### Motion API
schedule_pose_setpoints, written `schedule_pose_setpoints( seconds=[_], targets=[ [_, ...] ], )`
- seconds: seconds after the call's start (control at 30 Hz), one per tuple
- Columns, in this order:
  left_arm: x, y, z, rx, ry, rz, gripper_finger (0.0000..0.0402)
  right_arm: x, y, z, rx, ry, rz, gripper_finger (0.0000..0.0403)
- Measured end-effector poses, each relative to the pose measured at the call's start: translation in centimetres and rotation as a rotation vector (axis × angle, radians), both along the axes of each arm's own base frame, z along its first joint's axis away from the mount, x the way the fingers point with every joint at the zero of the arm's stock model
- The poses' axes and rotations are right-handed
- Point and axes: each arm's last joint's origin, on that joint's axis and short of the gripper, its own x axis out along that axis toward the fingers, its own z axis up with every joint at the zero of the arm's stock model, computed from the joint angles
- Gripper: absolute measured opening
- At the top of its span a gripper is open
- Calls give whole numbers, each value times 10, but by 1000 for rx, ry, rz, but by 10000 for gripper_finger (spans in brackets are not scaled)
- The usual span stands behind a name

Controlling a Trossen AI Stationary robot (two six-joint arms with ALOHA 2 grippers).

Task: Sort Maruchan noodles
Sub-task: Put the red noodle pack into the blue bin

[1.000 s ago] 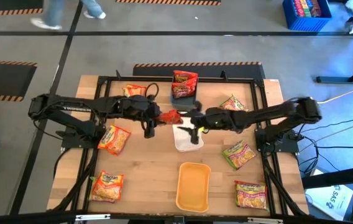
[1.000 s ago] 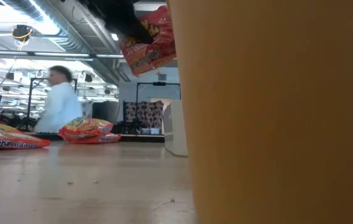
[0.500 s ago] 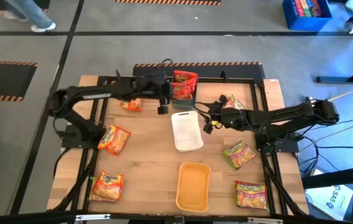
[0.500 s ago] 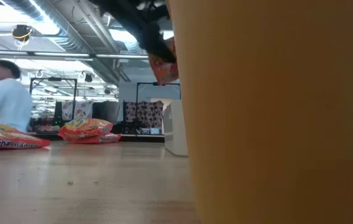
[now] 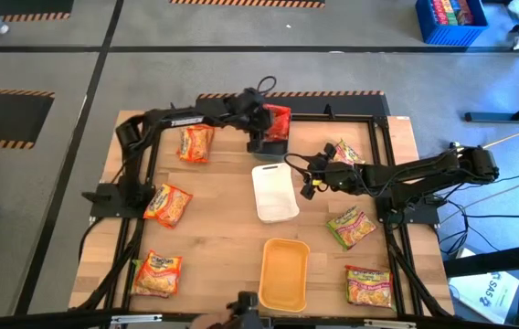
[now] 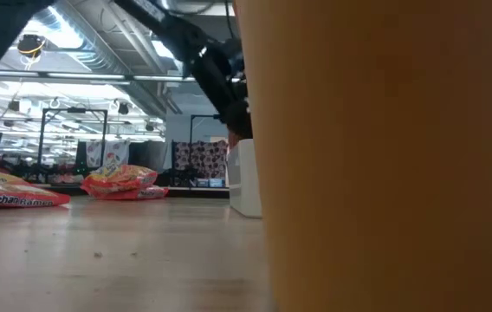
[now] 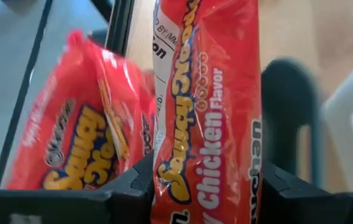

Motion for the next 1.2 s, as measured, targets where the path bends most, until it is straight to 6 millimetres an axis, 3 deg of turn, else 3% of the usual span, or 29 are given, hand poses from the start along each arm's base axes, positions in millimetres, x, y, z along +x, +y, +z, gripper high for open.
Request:
schedule_pose_setpoints(
  seconds=[0.2, 0.47, 0.83, 1.2],
  targets=[
    [1, 11, -27, -71, 43, 15, 141, 0, 0, 1, -6, -5, -6, 170],
    [8, 8, -47, -36, 115, 36, 151, 0, 0, 1, -9, -10, -6, 170],
    [15, -4, -44, 93, 194, 132, 179, 1, 0, 1, -5, -9, 3, 170],
    [19, -5, -8, 38, 242, 93, 180, 1, 0, 1, -1, -9, 10, 170]
  ],
)
